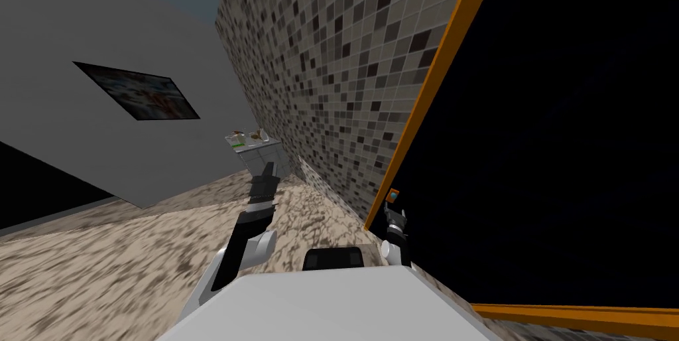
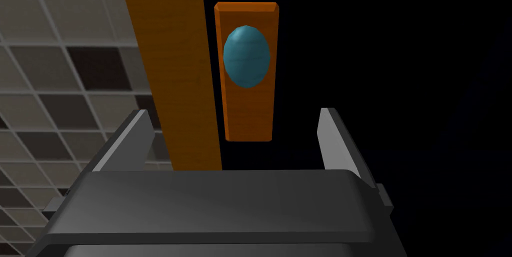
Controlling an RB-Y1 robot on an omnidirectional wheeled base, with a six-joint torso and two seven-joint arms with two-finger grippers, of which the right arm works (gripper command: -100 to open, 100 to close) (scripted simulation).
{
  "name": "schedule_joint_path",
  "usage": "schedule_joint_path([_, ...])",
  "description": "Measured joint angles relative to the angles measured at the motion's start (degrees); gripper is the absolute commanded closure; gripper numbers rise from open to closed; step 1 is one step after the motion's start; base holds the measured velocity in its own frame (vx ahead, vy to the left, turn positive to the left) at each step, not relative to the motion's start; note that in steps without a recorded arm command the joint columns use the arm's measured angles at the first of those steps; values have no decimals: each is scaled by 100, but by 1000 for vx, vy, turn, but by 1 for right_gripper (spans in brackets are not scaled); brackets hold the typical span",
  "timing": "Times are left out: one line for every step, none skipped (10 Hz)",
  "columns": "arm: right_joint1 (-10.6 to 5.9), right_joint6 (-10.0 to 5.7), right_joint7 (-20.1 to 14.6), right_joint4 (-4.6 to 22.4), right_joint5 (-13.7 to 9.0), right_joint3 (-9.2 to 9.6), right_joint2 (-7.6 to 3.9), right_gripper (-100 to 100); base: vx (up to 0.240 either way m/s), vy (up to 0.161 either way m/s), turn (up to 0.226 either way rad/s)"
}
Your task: Pull the door open
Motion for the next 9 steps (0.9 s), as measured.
schedule_joint_path([3, -18, -90, 61, 0, 7, -74, -100, 107, -2, 8])
schedule_joint_path([39, -5, -153, 41, -6, 6, -133, -100, 88, -1, 13])
schedule_joint_path([46, -33, -255, 125, -1, 22, -209, -100, 81, 7, 12])
schedule_joint_path([59, -63, -351, 182, 2, 33, -271, -100, 133, 8, 19])
schedule_joint_path([65, -138, -511, 336, 16, 63, -371, -100, 147, 12, 16])
schedule_joint_path([115, -173, -651, 373, 19, 77, -467, -100, 139, -6, 15])
schedule_joint_path([251, -105, -713, 204, 2, 66, -557, -100, 134, -14, 12])
schedule_joint_path([263, -102, -794, 253, 4, 76, -625, -100, 124, -7, 13])
schedule_joint_path([259, -116, -883, 313, 3, 83, -696, -100, 126, 12, 0])
